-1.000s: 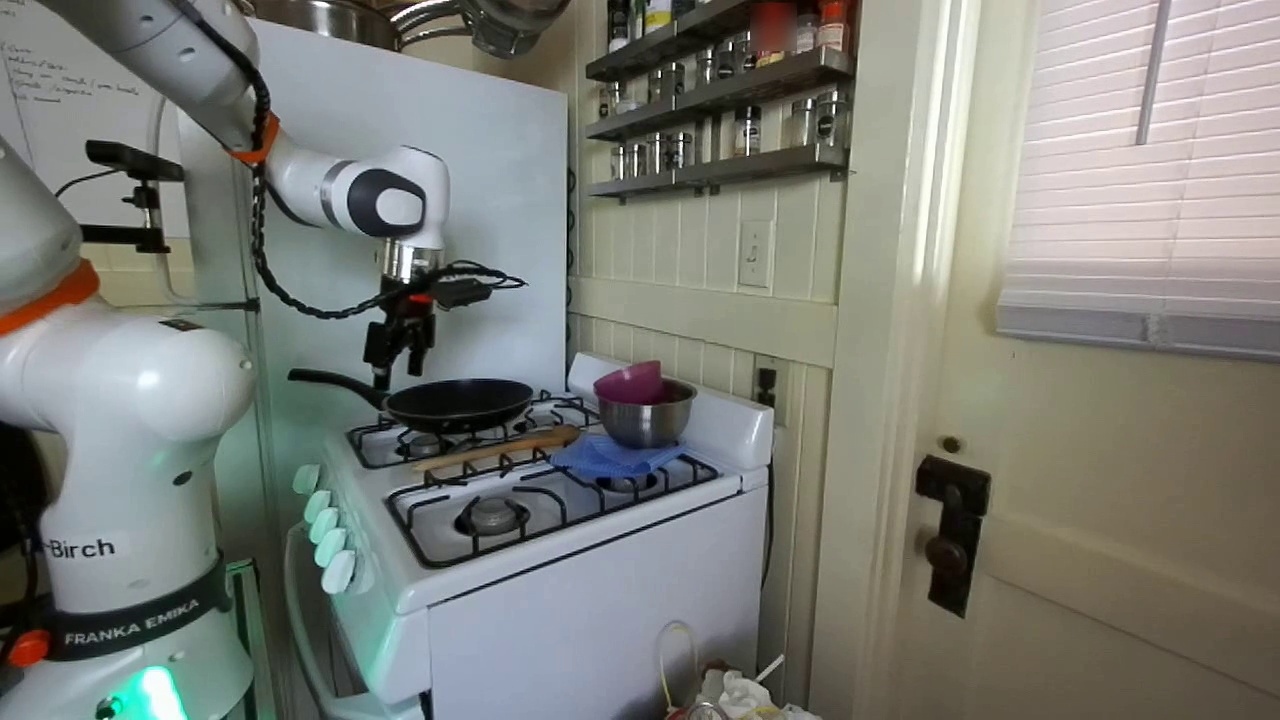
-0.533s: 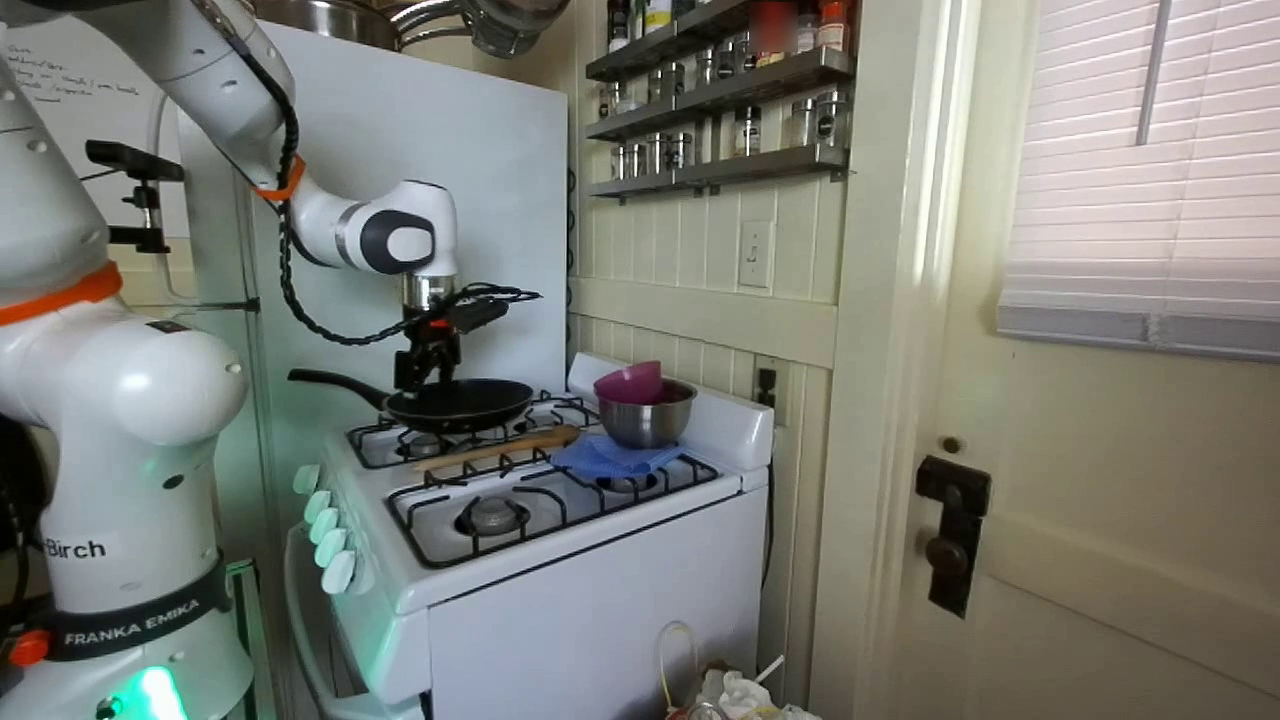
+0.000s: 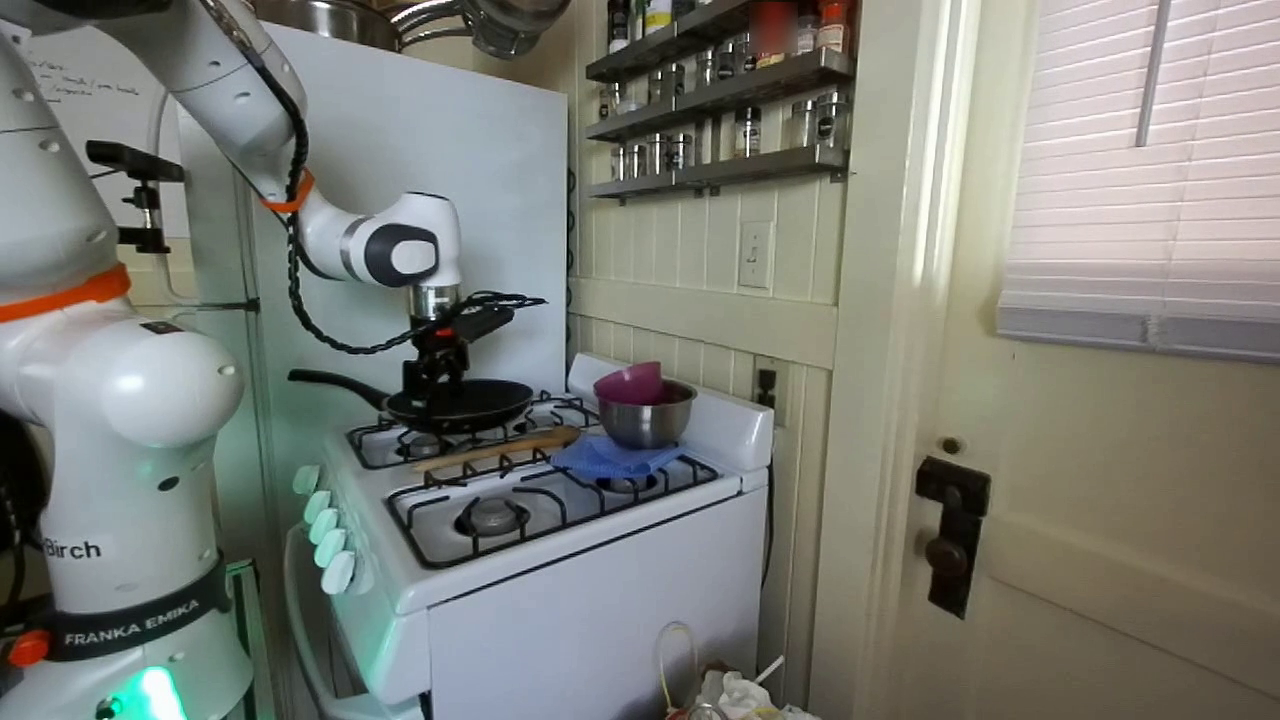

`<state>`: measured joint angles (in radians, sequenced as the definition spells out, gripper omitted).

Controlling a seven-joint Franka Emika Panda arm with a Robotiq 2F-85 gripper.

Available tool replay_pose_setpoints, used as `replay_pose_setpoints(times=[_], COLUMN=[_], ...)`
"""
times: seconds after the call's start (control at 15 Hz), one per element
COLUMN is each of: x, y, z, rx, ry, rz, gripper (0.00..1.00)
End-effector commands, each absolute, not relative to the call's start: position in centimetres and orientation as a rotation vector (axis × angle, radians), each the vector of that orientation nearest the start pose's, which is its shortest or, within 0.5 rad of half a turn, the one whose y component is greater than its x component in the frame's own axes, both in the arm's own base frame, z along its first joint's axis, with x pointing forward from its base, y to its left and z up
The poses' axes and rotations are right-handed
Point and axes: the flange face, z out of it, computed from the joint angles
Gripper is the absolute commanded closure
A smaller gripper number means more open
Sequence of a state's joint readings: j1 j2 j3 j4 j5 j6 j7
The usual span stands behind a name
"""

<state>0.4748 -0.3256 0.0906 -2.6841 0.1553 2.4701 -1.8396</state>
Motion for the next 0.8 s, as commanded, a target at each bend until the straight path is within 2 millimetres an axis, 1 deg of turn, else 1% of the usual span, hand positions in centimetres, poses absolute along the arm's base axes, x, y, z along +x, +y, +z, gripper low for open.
replay_pose_setpoints(times=[0.0, 0.13, 0.27, 0.4, 0.53, 0.6, 0.73], x=[34.0, 34.0, 33.6, 33.0, 33.7, 33.8, 34.2], y=[21.1, 21.4, 21.7, 21.4, 21.7, 21.8, 22.1], z=[34.5, 33.6, 32.8, 32.3, 32.3, 32.3, 32.0], rx=[1.353, 1.382, 1.393, 1.398, 1.411, 1.417, 1.430], ry=[2.784, 2.739, 2.751, 2.769, 2.771, 2.765, 2.713], rz=[0.282, 0.315, 0.324, 0.319, 0.315, 0.323, 0.352], gripper=[0.00, 0.00, 0.00, 0.00, 0.00, 0.00, 0.00])
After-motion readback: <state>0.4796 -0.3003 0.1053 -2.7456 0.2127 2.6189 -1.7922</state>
